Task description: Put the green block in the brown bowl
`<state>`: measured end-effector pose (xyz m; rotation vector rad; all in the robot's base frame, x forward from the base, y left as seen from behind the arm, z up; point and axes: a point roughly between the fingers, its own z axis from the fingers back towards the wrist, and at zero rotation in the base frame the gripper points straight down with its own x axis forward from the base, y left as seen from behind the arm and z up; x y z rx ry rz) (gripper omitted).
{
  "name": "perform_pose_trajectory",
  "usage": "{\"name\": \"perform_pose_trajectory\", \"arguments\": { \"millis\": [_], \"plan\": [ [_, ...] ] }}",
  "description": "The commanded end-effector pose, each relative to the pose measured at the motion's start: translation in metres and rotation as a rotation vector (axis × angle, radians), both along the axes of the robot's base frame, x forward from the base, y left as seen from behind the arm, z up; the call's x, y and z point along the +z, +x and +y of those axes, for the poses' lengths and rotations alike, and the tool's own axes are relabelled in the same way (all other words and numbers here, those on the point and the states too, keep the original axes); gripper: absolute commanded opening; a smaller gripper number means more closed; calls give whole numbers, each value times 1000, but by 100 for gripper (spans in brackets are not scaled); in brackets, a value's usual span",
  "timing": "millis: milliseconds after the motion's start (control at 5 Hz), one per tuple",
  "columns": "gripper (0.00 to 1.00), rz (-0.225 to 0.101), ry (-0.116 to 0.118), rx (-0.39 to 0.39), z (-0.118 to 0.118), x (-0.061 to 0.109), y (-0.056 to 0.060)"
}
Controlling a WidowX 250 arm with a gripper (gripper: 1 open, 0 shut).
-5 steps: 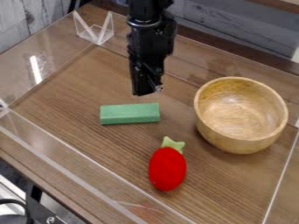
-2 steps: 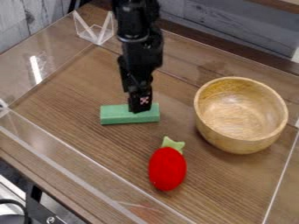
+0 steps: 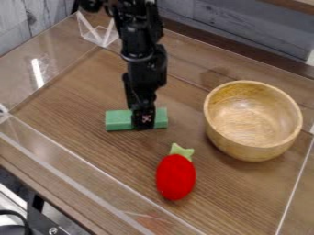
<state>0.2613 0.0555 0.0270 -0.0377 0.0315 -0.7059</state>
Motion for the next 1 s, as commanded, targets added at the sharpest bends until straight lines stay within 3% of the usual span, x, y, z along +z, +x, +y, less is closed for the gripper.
{"name": "perform_pose_trajectory", "arguments": {
  "millis": [0, 200, 400, 600, 800],
  "plan": [
    [0, -27, 9, 12, 5, 5, 4],
    [0, -41, 18, 22, 6, 11, 6],
    [0, -79, 38, 46, 7, 28, 12],
    [0, -125, 60, 71, 7, 48, 19],
    [0, -208, 86, 108, 8, 72, 36]
  ]
}}
